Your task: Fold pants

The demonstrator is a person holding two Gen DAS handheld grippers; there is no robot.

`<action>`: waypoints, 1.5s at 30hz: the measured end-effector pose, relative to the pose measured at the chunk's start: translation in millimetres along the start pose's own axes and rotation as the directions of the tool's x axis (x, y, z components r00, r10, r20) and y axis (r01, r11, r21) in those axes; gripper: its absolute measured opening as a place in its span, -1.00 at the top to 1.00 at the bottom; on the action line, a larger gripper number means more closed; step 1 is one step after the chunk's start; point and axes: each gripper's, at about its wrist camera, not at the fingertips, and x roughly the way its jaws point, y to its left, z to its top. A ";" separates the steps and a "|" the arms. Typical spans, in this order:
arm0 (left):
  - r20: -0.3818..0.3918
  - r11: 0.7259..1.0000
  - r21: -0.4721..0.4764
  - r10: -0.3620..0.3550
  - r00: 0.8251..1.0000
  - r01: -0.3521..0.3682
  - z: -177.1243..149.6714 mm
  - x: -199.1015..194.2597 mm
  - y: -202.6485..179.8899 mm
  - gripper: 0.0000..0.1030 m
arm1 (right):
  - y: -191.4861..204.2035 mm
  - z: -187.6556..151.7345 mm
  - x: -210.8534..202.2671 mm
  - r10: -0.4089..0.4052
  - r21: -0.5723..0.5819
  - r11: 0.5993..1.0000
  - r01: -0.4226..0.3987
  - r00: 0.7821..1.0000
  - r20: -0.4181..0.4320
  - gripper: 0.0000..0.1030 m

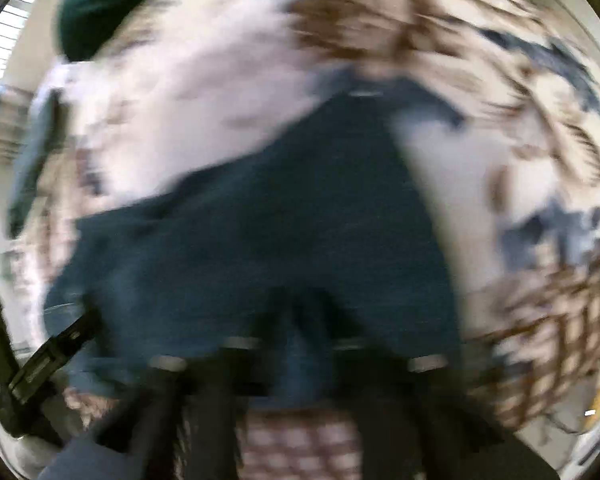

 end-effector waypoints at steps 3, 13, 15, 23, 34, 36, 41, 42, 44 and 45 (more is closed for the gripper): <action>-0.066 0.998 -0.018 0.054 0.996 -0.055 -10.4 24.5 16.1 -0.99 | -38.9 3.5 -4.0 0.012 0.089 0.996 -0.013 1.000 0.011 1.00; 0.021 0.998 -0.028 0.055 0.998 -0.054 -38.1 -25.3 35.2 -1.00 | 72.4 -20.9 -4.9 0.186 -0.094 0.976 -0.196 0.977 -0.103 0.85; 0.072 0.999 -0.008 0.054 0.996 -0.053 -27.1 -28.5 24.8 -1.00 | 105.5 -29.0 18.6 0.184 -0.139 0.969 -0.204 0.972 -0.145 0.85; -0.015 0.991 0.043 0.126 0.992 -0.125 -54.4 20.5 23.0 -0.99 | 106.3 -67.3 40.1 0.155 -0.114 0.977 -0.181 0.968 -0.199 0.85; -0.018 0.996 -0.071 0.059 0.998 -0.060 -37.6 6.8 61.1 -0.99 | 134.1 15.3 12.7 0.188 -0.183 0.962 -0.204 0.977 -0.102 0.27; -0.018 0.995 -0.089 0.047 0.999 -0.049 -34.9 8.5 69.3 -0.99 | 135.8 38.2 37.2 0.150 -0.169 0.971 -0.171 0.980 -0.129 0.33; -0.022 0.997 -0.044 0.067 0.997 -0.068 -36.3 14.5 68.4 -0.99 | 98.1 86.9 37.4 -0.031 -0.133 0.991 0.032 0.999 0.010 1.00; -0.021 0.997 -0.036 0.071 0.997 -0.071 -39.9 17.6 63.0 -0.99 | 88.2 91.9 33.6 -0.037 -0.094 0.995 0.039 0.999 0.024 1.00; -0.019 0.997 -0.032 0.068 0.998 -0.069 -40.7 19.0 65.5 -0.99 | 71.0 97.1 20.8 0.037 -0.013 0.999 -0.036 0.999 0.017 1.00; -0.018 0.997 -0.034 0.066 0.998 -0.067 -40.6 19.5 64.9 -0.99 | 72.7 95.8 13.4 0.057 -0.027 0.998 -0.056 0.998 0.021 0.95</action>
